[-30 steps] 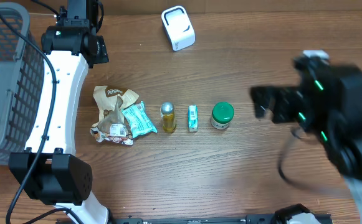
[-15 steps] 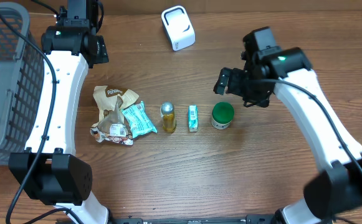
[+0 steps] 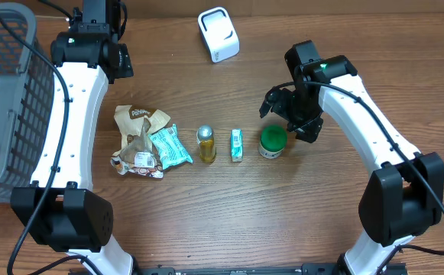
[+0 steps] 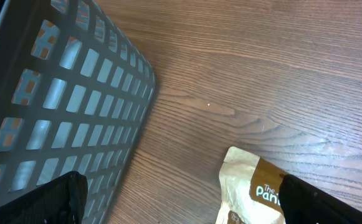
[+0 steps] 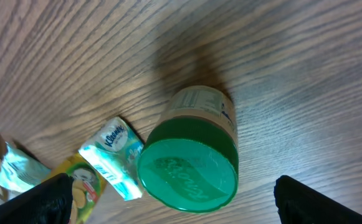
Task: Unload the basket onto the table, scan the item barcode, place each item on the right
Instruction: 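Move the right gripper over the green-lidded jar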
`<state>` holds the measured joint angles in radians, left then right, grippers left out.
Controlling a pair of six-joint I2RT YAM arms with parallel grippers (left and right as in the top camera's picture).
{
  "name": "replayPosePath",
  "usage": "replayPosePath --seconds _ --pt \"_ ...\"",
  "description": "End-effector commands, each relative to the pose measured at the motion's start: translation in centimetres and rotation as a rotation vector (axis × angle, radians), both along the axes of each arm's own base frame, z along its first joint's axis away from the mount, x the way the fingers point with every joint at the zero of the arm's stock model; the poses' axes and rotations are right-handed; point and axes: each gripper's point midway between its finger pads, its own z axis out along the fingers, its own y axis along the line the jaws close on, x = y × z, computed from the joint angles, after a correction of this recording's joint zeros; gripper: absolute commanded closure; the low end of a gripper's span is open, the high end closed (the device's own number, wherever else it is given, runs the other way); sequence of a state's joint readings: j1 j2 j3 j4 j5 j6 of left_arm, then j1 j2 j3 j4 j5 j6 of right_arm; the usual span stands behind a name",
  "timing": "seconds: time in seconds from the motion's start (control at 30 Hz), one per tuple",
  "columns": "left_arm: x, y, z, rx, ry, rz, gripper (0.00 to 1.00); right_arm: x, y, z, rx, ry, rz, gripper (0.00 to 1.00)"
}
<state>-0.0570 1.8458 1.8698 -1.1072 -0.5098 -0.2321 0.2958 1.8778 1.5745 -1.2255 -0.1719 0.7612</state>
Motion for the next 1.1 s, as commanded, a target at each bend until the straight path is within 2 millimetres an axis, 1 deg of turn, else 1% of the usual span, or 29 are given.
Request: replayPosePath --seconds 0.0,0.1,0.13,0.23,0.43,0.5,0.63,0.83,1.07 --pt "0.0 0.1 1.5 0.013 -0.034 -0.002 0.00 -0.4 0.3 -0.4 -0.070 0.001 -0.077 0.00" --pt "0.0 0.1 1.5 0.013 -0.033 -0.002 0.00 -0.7 0.1 -0.9 -0.145 -0.010 -0.118 0.00" --pt "0.0 0.1 1.5 0.013 -0.033 -0.002 0.00 -0.8 0.3 -1.3 -0.165 -0.022 -0.124 0.00" --pt "0.0 0.1 1.5 0.013 -0.033 -0.002 0.00 -0.8 0.6 -2.3 -0.165 -0.034 -0.120 0.00" --pt "0.0 0.1 1.5 0.013 -0.033 -0.002 0.00 -1.3 0.4 -4.8 -0.168 -0.030 -0.119 0.00" --pt "0.0 0.1 1.5 0.013 -0.033 -0.002 0.00 -1.2 0.4 -5.2 -0.164 -0.038 -0.120 0.00" --pt "0.0 0.1 1.5 0.013 -0.034 -0.002 0.01 -1.1 0.4 -5.3 -0.163 -0.041 -0.120 0.00" --pt "0.0 0.1 1.5 0.013 -0.034 -0.002 0.00 -1.1 0.5 -5.3 -0.161 -0.044 -0.120 0.23" --pt "0.0 0.1 1.5 0.013 -0.033 -0.002 0.01 -1.1 0.3 -5.3 -0.170 -0.046 -0.112 0.28"
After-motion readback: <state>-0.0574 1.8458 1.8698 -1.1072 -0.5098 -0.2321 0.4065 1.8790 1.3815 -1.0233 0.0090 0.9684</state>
